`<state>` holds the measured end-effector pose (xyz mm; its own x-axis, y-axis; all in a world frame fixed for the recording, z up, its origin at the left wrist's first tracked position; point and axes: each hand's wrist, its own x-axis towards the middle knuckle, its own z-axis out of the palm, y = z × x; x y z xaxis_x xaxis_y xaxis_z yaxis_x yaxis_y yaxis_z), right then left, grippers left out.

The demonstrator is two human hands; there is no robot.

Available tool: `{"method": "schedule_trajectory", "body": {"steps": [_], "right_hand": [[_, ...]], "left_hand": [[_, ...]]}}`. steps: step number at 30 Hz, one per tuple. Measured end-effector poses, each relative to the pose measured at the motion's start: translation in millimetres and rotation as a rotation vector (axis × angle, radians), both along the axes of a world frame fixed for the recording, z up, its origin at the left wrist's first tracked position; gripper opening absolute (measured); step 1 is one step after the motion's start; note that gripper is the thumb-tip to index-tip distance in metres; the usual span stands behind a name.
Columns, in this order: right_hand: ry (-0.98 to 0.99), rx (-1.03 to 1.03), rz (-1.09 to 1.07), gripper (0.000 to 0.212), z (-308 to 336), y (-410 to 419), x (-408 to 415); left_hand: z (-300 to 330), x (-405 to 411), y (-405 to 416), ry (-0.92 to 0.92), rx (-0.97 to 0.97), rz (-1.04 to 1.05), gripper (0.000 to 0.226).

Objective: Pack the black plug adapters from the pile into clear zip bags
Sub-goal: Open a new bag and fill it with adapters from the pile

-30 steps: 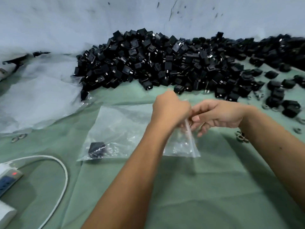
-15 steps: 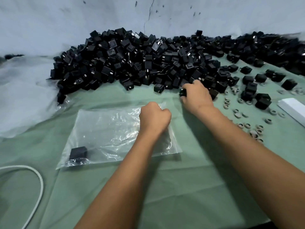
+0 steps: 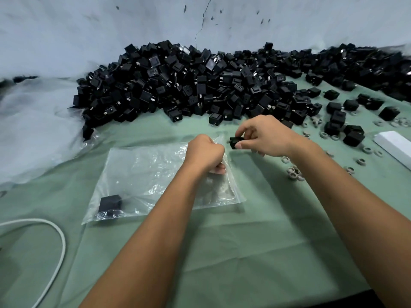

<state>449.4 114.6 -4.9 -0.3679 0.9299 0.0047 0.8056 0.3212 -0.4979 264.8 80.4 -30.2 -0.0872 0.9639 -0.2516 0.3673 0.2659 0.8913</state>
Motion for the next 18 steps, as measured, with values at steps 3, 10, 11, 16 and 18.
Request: {"method": "schedule_trajectory", "body": {"steps": [3, 10, 11, 16, 18], "right_hand": [[0.191, -0.139, 0.117, 0.004, 6, -16, -5], [0.157, -0.194, 0.133, 0.025, -1, -24, -18], [0.155, -0.235, 0.138, 0.026, 0, -26, -18], [0.073, -0.337, 0.276, 0.023, -6, -33, -25], [0.098, -0.35, 0.261, 0.024, -7, -33, -30]], "left_hand": [[8, -2, -5, 0.1, 0.081, 0.009, 0.009], [34, -8, -8, 0.235, 0.126, 0.0, 0.02], [35, -9, -8, 0.259, 0.131, -0.008, 0.021], [41, -7, -15, 0.32, 0.124, -0.069, 0.023], [46, -6, -18, 0.313, 0.118, -0.089, 0.024]]}}
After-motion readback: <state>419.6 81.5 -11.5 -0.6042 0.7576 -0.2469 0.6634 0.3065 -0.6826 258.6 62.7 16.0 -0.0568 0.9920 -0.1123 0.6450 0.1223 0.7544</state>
